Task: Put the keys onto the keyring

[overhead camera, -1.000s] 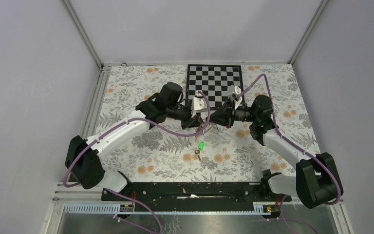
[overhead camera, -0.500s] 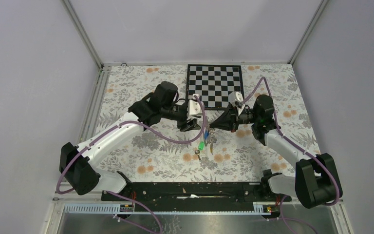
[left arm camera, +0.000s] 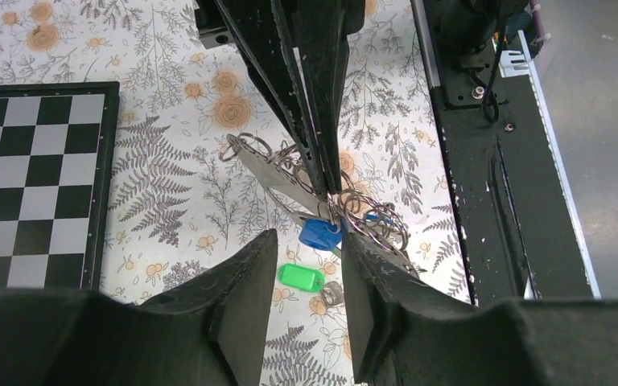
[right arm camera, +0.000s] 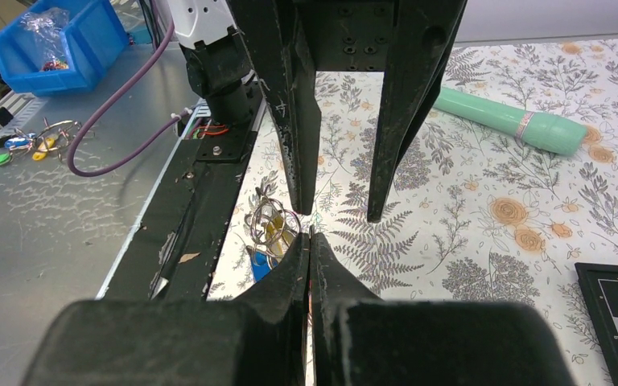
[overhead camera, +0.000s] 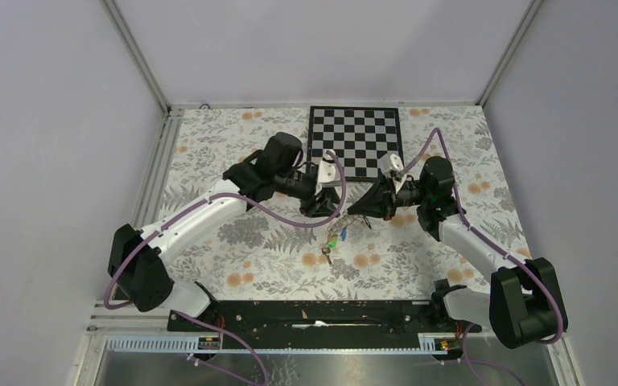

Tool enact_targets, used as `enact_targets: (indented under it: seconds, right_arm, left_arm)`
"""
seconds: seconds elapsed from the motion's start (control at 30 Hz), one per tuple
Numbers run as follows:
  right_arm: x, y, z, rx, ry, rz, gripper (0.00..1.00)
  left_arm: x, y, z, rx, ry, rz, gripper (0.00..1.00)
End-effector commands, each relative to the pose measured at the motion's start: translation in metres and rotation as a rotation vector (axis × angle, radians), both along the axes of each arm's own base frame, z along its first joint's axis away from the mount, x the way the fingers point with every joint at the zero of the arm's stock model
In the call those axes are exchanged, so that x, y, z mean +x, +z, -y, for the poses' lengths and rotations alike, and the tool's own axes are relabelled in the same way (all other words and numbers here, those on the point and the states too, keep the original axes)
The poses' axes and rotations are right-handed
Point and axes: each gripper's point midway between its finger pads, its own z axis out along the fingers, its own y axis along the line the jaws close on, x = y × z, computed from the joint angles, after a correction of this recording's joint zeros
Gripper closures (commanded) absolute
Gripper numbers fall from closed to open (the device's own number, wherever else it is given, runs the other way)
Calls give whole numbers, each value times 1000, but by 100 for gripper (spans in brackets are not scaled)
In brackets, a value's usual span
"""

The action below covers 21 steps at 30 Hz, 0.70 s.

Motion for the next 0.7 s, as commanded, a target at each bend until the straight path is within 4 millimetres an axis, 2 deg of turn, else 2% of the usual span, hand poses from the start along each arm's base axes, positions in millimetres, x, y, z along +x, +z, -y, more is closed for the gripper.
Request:
enact_targets:
  seconds: [0.0, 0.27, 0.67]
  right_arm:
    - [-1, 16, 1, 23, 10, 87, 100]
    - [3, 14, 0, 22, -8, 84, 100]
    - [5, 11, 0, 21, -26, 78, 100]
  left_arm:
    - [5, 20, 11, -77, 0, -8, 59]
    - [1, 11, 20, -73, -5, -57, 61]
    - [-1, 5, 26, -68, 4, -94, 69]
